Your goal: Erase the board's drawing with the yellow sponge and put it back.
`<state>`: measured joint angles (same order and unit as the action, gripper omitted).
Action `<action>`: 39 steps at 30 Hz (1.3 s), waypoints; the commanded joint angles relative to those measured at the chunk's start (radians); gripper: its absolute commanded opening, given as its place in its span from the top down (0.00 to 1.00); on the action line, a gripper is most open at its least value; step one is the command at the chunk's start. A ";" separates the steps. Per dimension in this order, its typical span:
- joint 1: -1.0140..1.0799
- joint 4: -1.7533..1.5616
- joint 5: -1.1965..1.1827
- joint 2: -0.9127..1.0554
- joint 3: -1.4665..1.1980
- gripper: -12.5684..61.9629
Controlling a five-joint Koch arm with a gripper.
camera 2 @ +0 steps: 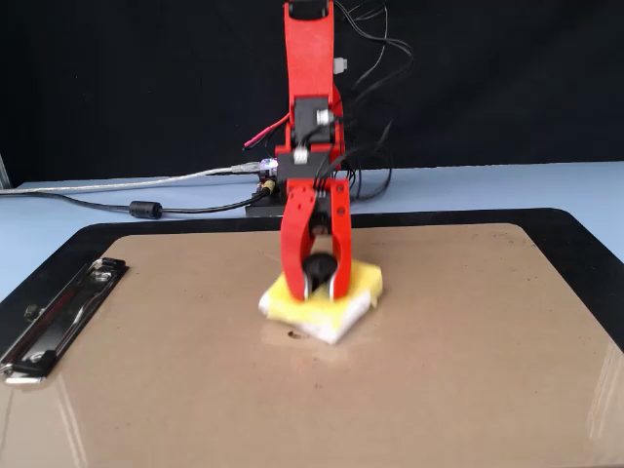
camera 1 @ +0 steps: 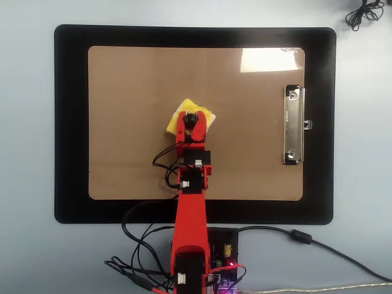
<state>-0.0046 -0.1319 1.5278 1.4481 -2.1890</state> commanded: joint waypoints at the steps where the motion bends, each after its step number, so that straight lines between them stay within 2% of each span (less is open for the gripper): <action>1: 0.086 0.002 0.005 0.003 0.032 0.94; 4: 0.126 0.008 0.005 0.098 -0.075 0.94; 8: 0.123 0.005 0.008 0.357 -0.342 0.94; 11: 0.121 0.002 0.009 0.439 -0.403 0.94; 14: 0.123 -0.015 0.009 0.265 -0.258 0.94; 19: 0.109 -0.043 0.011 -0.199 0.213 0.94; 22: 0.055 -0.040 0.015 -0.270 0.293 0.94; 23: 0.041 -0.034 0.020 -0.244 0.279 0.94; 26: 0.018 0.054 0.046 0.015 0.164 0.94; 27: -0.012 0.147 0.049 0.147 0.153 0.94; 30: -0.123 0.476 0.077 0.383 0.189 0.94; 33: -0.305 0.637 0.170 0.434 0.258 0.94; 39: -0.727 0.640 0.413 0.368 0.325 0.94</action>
<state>-0.6535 0.5231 1.8438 1.8193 -1.9328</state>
